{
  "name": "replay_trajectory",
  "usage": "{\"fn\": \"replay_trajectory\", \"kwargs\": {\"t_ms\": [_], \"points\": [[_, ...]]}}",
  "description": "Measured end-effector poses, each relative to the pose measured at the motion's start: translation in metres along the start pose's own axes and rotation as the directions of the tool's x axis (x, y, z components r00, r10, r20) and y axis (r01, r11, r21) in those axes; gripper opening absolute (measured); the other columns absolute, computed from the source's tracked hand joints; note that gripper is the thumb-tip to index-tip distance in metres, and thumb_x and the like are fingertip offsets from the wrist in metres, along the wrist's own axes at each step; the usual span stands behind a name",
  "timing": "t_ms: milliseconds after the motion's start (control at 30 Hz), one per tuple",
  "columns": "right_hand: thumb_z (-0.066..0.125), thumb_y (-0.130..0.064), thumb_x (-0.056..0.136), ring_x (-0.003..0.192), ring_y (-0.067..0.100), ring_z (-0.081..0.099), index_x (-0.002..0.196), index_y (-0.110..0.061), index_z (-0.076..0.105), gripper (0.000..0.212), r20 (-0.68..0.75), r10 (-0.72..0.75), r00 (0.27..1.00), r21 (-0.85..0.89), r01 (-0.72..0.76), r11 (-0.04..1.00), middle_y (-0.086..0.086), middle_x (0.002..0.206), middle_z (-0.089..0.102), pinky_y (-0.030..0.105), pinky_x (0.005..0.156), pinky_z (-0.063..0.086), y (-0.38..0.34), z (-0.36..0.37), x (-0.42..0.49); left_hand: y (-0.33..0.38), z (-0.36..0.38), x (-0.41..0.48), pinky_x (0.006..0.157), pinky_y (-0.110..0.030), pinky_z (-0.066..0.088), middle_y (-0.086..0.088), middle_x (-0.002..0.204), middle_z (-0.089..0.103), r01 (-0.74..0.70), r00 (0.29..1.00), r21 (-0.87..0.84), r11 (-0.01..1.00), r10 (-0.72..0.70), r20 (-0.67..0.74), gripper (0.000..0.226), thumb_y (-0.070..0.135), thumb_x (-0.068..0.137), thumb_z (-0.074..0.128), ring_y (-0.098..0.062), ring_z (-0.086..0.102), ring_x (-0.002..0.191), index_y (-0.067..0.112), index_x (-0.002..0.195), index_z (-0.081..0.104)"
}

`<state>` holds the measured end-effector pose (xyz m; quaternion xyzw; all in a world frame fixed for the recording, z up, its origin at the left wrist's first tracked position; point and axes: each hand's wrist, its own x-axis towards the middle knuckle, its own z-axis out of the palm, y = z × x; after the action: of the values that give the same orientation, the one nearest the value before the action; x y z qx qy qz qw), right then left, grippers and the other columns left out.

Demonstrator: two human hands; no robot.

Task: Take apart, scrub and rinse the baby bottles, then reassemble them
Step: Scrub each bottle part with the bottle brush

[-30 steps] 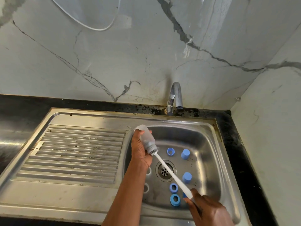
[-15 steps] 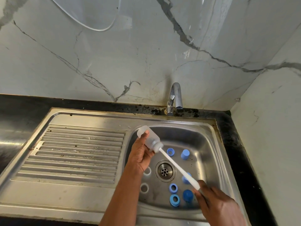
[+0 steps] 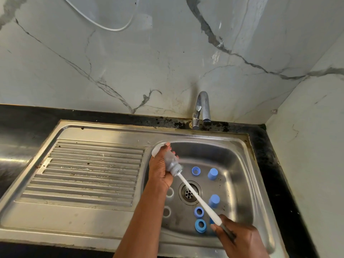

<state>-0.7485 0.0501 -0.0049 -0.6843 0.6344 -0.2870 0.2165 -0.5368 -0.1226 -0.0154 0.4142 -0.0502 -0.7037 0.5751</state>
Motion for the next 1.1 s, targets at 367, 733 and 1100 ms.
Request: {"fn": "replay_trajectory", "kwargs": {"t_ms": [367, 733, 1100], "points": [[0.082, -0.021, 0.067, 0.033, 0.02, 0.045, 0.097, 0.012, 0.057, 0.051, 0.875, 0.135, 0.465, 0.481, -0.867, -0.132, 0.013, 0.054, 0.057, 0.026, 0.033, 0.039, -0.016, -0.021, 0.013, -0.001, -0.001, 0.005, 0.072, -0.03, 0.056, 0.001, 0.091, 0.063, 0.035, 0.96, -0.301, 0.953, 0.052, 0.276, 0.057, 0.019, 0.049, 0.094, -0.015, 0.059, 0.08, 0.018, 0.098, 0.066], [0.031, -0.063, 0.098, 0.038, 0.019, 0.053, 0.09, -0.022, 0.081, 0.064, -0.106, -0.107, 0.989, -0.333, 0.066, 0.941, -0.003, 0.06, 0.063, 0.017, 0.039, 0.043, 0.032, -0.004, 0.009, -0.003, -0.009, 0.004, 0.051, -0.03, 0.054, -0.004, 0.076, 0.063, -0.11, 0.991, -0.013, 0.994, 0.108, -0.083, 0.03, 0.019, 0.08, 0.077, -0.014, 0.062, 0.061, 0.011, 0.103, 0.06], [0.048, -0.063, 0.089, 0.051, 0.01, 0.058, 0.102, -0.027, 0.076, 0.048, -0.004, -0.055, 0.998, -0.262, 0.052, 0.964, -0.009, 0.069, 0.066, 0.02, 0.045, 0.047, 0.045, -0.019, 0.019, 0.004, -0.02, 0.011, 0.068, -0.047, 0.06, -0.019, 0.117, 0.055, -0.128, 0.967, -0.174, 0.976, 0.084, -0.24, 0.053, 0.019, 0.087, 0.065, -0.034, 0.061, 0.099, 0.012, 0.135, 0.044]]}}
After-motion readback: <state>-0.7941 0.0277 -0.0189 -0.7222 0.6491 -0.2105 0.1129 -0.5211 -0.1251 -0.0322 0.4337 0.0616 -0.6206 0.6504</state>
